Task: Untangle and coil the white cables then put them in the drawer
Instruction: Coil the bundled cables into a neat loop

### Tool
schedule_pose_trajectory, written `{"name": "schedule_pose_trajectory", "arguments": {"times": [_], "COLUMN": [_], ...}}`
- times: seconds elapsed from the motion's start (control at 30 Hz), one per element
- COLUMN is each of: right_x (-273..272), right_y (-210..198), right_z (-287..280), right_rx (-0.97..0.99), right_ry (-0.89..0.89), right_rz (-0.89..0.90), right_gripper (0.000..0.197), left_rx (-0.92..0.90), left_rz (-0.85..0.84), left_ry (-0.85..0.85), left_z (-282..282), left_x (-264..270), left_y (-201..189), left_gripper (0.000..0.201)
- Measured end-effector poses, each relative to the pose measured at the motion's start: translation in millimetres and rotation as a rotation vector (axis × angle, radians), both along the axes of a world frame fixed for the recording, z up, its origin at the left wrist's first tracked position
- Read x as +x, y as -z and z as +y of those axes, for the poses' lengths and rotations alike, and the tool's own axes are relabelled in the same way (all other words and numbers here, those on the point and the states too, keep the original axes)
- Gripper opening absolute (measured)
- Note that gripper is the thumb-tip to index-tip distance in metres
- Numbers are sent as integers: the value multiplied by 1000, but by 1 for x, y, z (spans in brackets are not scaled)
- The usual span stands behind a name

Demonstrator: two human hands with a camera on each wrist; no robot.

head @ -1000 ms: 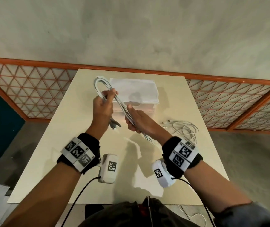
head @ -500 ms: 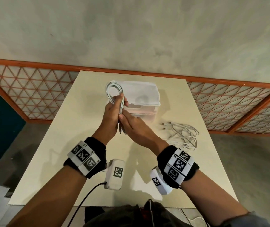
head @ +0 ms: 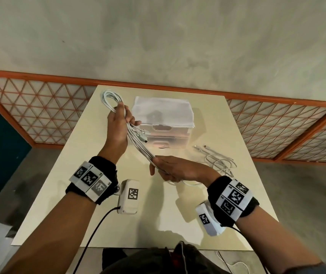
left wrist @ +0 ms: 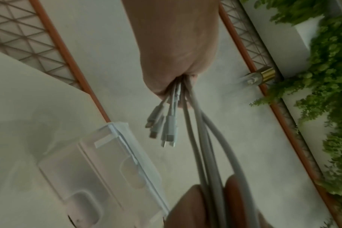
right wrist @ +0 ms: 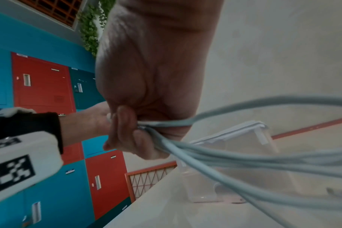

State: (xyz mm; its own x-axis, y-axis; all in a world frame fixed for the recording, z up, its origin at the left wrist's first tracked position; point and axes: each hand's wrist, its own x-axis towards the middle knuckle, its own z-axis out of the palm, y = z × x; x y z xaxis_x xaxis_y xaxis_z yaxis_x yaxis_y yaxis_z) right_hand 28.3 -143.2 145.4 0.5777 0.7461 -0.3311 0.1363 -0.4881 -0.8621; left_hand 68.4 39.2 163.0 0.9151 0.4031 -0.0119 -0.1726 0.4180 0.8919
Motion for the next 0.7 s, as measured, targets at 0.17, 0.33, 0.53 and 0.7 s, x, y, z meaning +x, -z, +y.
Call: {"name": "schedule_pose_trajectory", "arguments": {"times": [0.17,0.33,0.53,0.7], "right_x": [0,6,11,22], "right_y": [-19,-30,-37,-50], "right_z": [-6,-27,-38,-27], "right_rx": [-16,-103,-82,-251], "right_ry": [12,-46,14,-54], "right_rz": [-11,-65,-253,-457], "right_gripper": [46,42,28,26], "left_rx": [65,132,355,426], "left_rz": [-14,-46,5,41], "left_ry": [37,95,266,508], "left_z": [3,8,9,-3], "left_x": [-6,-11,-17,-26], "left_y": [-8,-7,4,-1], "left_gripper": [36,34,35,33]}}
